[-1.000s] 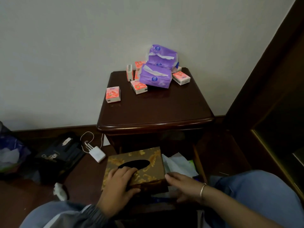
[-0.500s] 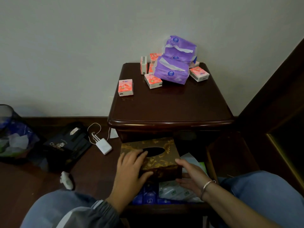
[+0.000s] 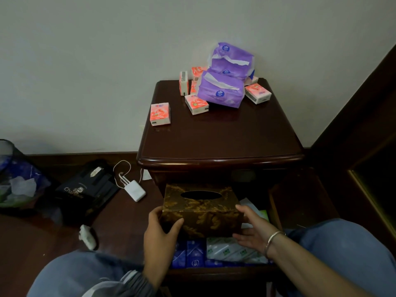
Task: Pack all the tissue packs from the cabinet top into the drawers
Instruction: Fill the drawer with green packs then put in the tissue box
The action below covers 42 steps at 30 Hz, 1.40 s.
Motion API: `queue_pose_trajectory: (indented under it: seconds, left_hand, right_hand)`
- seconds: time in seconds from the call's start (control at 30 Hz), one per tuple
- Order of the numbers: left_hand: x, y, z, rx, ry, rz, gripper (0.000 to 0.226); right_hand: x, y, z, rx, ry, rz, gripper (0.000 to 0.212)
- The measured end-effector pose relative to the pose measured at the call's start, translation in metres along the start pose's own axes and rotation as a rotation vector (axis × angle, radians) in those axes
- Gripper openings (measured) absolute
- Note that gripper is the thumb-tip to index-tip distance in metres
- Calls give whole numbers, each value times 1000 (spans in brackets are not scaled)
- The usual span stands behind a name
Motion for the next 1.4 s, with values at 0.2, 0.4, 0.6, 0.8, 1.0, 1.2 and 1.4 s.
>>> queue_pose_trajectory:
  seconds: [0.2,0.4,0.6,0.8,1.0,1.2,1.4]
  left_hand:
    - [0,-6,-9,-179,-27,-52,59]
    - [-11,-16,-10,-223,0,-35,52]
    - [-20,-14,-11,-164,-13,-16,46]
    - [-30,-15,-8,-157,2,1,53]
    - [-37,-17,-1,-225,-16,-71,46]
    - [-41,-19,6,-109,29,-82,45]
    - [-44,-20,10,-50,62,-29,53]
  right_hand:
    - [5,0,10,96,53,-71,48]
    - [5,-4,28,253,207,-185,42]
    - [-3,-8,24,351,309,-141,12]
    - [-5,-9,27,389,418,-114,17]
    - [-9,-10,29,424,484,-104,31]
    - [-13,-13,31,446,534,10,32]
    - [-23,-11,30,483,551,57,37]
Point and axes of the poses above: each hand's wrist, its own x-axis away from the middle knuckle, its own y-axis out of the back of the hand, z = x × y, the point moved 2 cm from there along -x, towards the middle knuckle, and after that the axes turned 1 degree about -y, right-handed, at the moved point
